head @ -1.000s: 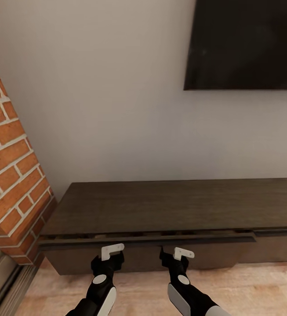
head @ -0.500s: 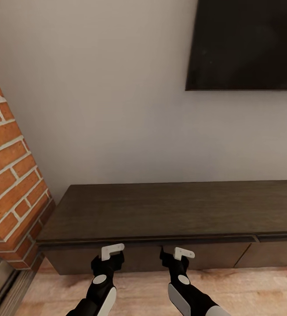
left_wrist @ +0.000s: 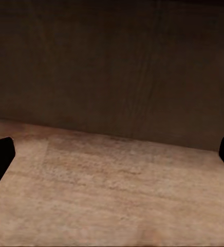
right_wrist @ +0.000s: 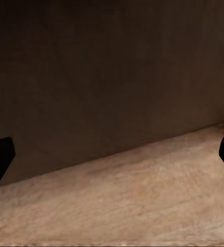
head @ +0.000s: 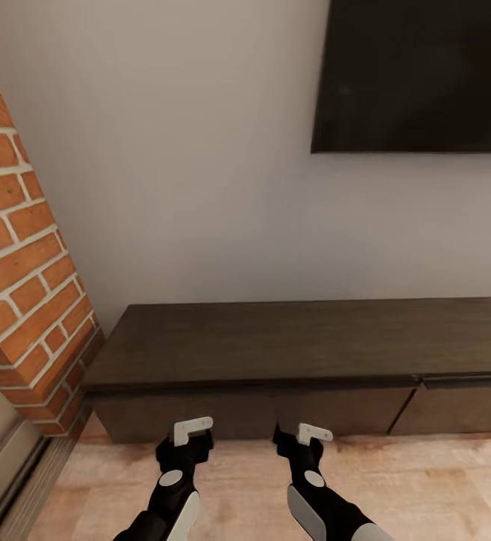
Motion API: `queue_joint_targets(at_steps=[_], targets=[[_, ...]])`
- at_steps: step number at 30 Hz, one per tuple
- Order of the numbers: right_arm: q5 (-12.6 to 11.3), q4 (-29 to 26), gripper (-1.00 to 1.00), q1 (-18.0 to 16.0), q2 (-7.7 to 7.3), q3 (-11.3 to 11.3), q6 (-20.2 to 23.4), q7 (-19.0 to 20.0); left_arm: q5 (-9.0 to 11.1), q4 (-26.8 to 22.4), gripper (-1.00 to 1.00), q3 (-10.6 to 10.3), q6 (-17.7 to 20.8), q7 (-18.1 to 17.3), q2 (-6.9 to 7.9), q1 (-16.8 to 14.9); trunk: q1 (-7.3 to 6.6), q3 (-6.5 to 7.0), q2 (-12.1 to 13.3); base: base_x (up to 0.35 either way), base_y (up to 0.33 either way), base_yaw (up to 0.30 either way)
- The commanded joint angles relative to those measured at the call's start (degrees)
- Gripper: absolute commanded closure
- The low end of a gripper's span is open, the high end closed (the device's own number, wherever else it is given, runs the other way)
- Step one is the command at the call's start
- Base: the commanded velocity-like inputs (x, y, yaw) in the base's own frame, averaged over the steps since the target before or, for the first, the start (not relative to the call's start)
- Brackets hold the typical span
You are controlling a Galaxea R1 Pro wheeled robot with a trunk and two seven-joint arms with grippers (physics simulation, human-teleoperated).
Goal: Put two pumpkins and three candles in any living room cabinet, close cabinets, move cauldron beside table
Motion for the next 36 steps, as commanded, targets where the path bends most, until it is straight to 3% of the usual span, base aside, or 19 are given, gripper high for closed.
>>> queue_joint_targets(at_steps=[1, 7, 10, 13, 16, 18, 19, 21, 23, 24, 30, 36], targets=[[-0.6, 0.0, -1.0, -0.1, -0.03, 0.5, -0.4, -0.3, 0.4, -0.1, -1.0, -0.1, 0.2, 0.4, 0.02, 0.0, -0.05, -0.05, 0.0, -0.347, 0.0, 0.0], [-0.6, 0.0, -1.0, -0.1, -0.03, 0.4, 0.4, -0.3, 0.5, -0.4, -1.0, 0.0, 0.7, 0.4, 0.0, 0.0, -0.05, -0.05, 0.0, -0.347, 0.0, 0.0], [-0.8, -0.1, -1.0, -0.4, -0.03, 0.3, 4.0, -0.4, 0.5, -2.0, -1.0, 0.1, 2.3, 0.5, 0.04, 0.0, -0.05, -0.05, 0.0, -0.347, 0.0, 0.0], [-1.1, -0.6, -1.0, -0.8, -0.16, 0.0, 11.1, -0.6, 0.8, -7.6, -1.0, 0.5, 10.2, 0.5, 0.13, 0.0, -0.05, -0.05, 0.0, -0.26, 0.048, 0.0], [-1.3, -3.4, -1.0, -1.0, -0.3, -0.3, 17.2, -0.8, 1.0, -12.4, -1.0, 2.2, 22.7, 0.6, -0.05, -0.1, -0.05, -0.05, 0.0, -0.149, 0.064, 0.0], [-1.3, -5.6, -1.0, -1.0, -0.35, -0.7, 21.6, -0.9, 1.1, -13.4, -1.0, 2.5, 26.3, 0.6, -0.13, -0.1, -0.05, -0.05, 0.0, -0.049, 0.025, 0.0], [-1.4, -7.1, -1.0, -1.0, -0.37, -1.9, 25.6, -0.9, 1.1, -14.1, -1.0, 2.7, 28.4, 0.7, -0.2, -0.1, -0.05, -0.05, 0.0, -0.02, 0.01, 0.0], [-1.4, -8.5, -1.0, -0.9, -0.38, -3.9, 29.3, -0.9, 1.2, -15.4, -1.0, 2.8, 31.2, 0.6, -0.23, 0.0, -0.05, -0.05, 0.0, -0.011, 0.006, 0.0], [-1.2, -10.5, -1.0, -0.4, -0.44, -8.4, 34.2, -0.9, 1.3, -17.4, -1.0, 2.8, 37.8, 0.6, -0.71, 0.0, -0.1, 0.39, 0.0, -0.004, 0.002, 0.0], [-1.2, -10.9, -1.0, -0.3, -0.45, -9.4, 35.0, -0.9, 1.3, -17.7, -1.0, 2.8, 39.2, 0.6, -1.13, -0.1, -0.32, 0.57, 0.4, -0.002, 0.001, 0.0], [-0.9, -11.4, -1.0, -0.1, -0.47, -11.0, 38.7, -0.8, 1.3, -18.1, -1.0, 3.1, 42.5, 0.7, -2.23, -0.1, -1.64, 1.65, 2.8, 0.0, 0.0, 0.0], [-1.2, -11.4, -1.0, -0.1, -0.55, -11.3, 39.8, -0.9, 1.3, -17.8, -1.0, 5.5, 43.0, 0.8, -2.29, -0.2, -2.96, 2.73, 5.2, 0.0, 0.0, 0.0]])
